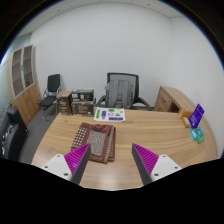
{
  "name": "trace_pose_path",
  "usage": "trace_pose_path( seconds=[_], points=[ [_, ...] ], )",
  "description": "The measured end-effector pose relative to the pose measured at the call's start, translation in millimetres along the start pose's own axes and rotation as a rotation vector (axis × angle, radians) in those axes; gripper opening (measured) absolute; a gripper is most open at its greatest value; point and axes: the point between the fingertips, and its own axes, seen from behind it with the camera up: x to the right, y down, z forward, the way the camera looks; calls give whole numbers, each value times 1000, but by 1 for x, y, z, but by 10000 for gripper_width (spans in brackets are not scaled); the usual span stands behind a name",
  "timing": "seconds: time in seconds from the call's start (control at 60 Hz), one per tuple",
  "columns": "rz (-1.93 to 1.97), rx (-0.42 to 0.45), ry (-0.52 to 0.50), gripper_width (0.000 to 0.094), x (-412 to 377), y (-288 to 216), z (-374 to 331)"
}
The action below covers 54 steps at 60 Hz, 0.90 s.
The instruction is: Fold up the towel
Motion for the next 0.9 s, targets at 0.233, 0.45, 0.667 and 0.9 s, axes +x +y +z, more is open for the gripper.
trace_pose_path(
  seconds=[0.233,0.45,0.667,0.9],
  points=[
    [8,60,40,864,-19,20,-122],
    [16,80,58,863,-38,49,-216],
    [25,94,51,861,-53,66,-262],
    [23,106,58,859,-55,64,-278]
  ],
)
